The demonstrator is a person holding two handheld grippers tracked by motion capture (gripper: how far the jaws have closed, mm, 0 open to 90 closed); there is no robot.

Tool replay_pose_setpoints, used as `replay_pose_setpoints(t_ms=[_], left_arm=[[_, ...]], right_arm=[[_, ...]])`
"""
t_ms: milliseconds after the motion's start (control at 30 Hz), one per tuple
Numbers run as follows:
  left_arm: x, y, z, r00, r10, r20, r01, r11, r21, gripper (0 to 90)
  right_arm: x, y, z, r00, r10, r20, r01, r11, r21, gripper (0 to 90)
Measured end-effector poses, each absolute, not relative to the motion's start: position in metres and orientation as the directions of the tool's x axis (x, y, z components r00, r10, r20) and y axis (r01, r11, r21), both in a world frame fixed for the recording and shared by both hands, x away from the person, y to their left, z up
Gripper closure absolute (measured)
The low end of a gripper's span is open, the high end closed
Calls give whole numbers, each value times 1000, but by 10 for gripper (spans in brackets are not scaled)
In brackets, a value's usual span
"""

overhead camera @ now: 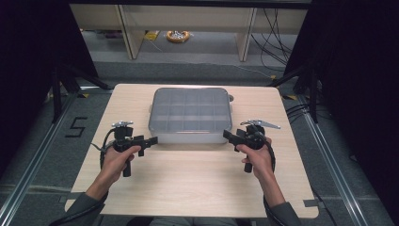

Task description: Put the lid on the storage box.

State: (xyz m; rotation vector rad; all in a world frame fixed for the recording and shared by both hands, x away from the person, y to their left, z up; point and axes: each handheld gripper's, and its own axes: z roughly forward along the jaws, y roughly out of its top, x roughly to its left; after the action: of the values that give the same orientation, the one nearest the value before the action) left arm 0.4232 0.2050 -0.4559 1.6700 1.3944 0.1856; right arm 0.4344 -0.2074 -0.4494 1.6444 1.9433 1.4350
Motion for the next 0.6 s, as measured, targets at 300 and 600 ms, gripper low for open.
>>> replay_pose_setpoints(t_ms=[300,600], left_arm=[[419,207,-457,351,829,-436,705,73,706,268],[412,204,-458,360,822,-441,708,67,703,265]], right_arm=[[433,-214,-451,-355,854,380,620,-89,780,315],[427,-212,-452,-373,848,377,623,-72,779,306]])
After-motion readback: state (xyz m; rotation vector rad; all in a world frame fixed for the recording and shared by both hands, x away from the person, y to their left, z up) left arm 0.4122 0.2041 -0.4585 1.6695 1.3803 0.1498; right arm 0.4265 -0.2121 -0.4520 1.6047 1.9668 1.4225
